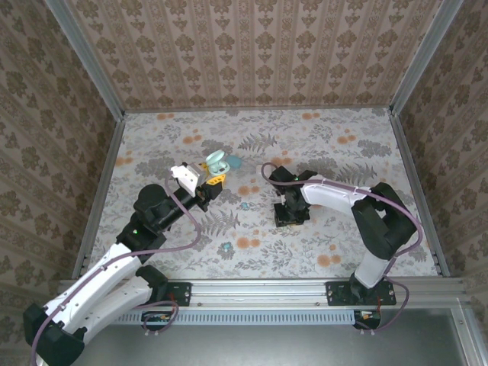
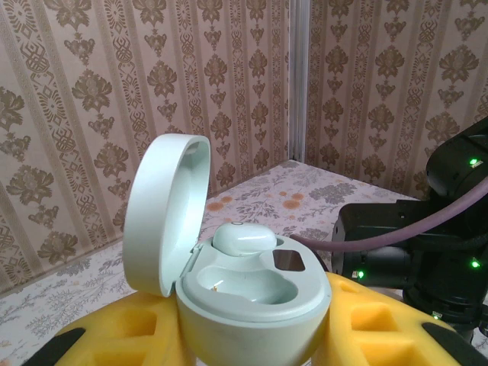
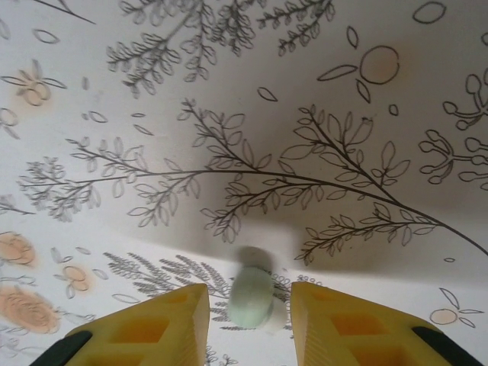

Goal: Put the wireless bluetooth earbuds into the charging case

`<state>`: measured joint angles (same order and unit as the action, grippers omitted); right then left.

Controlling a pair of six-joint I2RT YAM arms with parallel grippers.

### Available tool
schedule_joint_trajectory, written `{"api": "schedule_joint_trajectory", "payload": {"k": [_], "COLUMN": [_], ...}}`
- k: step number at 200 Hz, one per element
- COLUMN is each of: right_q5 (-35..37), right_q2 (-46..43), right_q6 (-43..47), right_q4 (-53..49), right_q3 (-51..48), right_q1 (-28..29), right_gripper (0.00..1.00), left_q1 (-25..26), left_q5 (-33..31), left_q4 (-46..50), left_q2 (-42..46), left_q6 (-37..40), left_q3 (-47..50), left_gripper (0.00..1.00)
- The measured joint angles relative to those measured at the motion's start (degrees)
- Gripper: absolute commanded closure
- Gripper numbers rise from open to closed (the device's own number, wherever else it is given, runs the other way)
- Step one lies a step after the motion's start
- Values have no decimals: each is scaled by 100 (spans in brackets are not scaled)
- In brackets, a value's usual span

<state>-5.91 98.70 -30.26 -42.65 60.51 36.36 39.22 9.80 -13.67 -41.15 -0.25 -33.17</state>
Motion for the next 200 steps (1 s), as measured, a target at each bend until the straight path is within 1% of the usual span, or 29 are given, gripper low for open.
{"api": "schedule_joint_trajectory", "payload": {"k": [57,111,151,200], "right_q5": [122,122,122,125], "right_q2": [146,205,286,299], "right_q6": [4,4,4,7], "right_q4": [-46,-46,-44,-59], "right_q3": [79,81,81,83], "right_q1": [66,66,66,66], "right_gripper": [70,73,73,76], "left_q1": [0,0,0,0], "left_q5": [0,0,0,0], "left_q4": [2,0,2,2], "left_q2": [0,0,0,0], "left_q6": [0,0,0,-13], "left_q3": [0,0,0,0], "left_gripper": [82,82,82,82]}}
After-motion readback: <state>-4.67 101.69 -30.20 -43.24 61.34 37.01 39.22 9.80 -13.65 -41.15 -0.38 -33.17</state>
